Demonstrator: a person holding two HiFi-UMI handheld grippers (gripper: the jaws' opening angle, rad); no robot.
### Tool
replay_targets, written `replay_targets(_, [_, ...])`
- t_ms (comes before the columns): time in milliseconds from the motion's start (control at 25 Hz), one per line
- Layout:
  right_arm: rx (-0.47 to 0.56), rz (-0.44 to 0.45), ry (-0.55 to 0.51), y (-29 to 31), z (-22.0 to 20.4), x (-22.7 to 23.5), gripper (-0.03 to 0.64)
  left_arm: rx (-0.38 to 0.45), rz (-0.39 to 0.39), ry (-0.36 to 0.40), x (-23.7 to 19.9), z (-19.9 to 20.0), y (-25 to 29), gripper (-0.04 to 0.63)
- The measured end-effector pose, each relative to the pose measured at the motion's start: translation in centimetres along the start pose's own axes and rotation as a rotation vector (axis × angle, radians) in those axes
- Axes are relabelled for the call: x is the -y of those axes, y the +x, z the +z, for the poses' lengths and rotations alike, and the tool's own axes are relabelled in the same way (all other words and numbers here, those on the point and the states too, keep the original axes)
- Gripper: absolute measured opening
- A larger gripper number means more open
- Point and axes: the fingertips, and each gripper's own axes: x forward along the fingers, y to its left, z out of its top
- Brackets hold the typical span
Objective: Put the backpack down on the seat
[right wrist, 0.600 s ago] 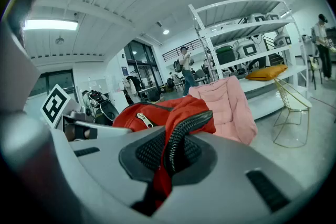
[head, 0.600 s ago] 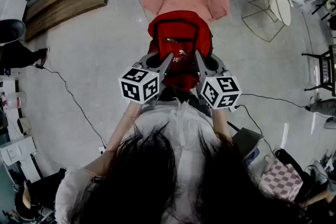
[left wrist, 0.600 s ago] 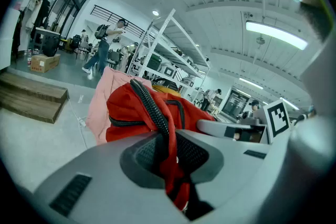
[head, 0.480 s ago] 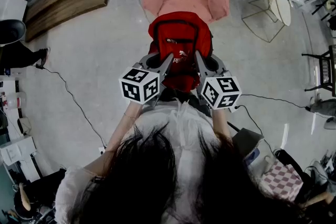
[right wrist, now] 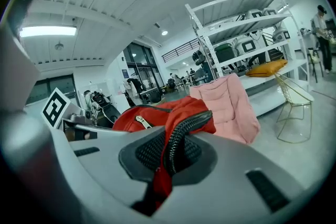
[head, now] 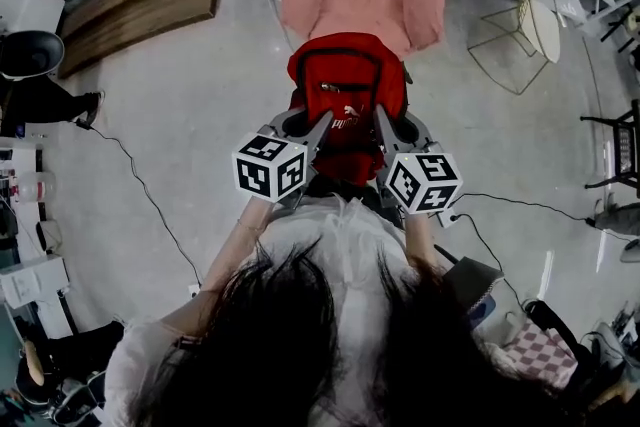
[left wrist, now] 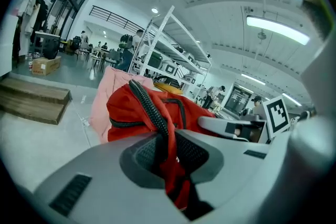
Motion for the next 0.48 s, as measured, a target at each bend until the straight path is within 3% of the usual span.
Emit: replay_targets(480, [-0.013, -0.022, 0.018, 2.9, 1.8, 3.2, 0.034, -0.037, -0.015, 0.006, -1.5, 2.1, 4.0, 0.066])
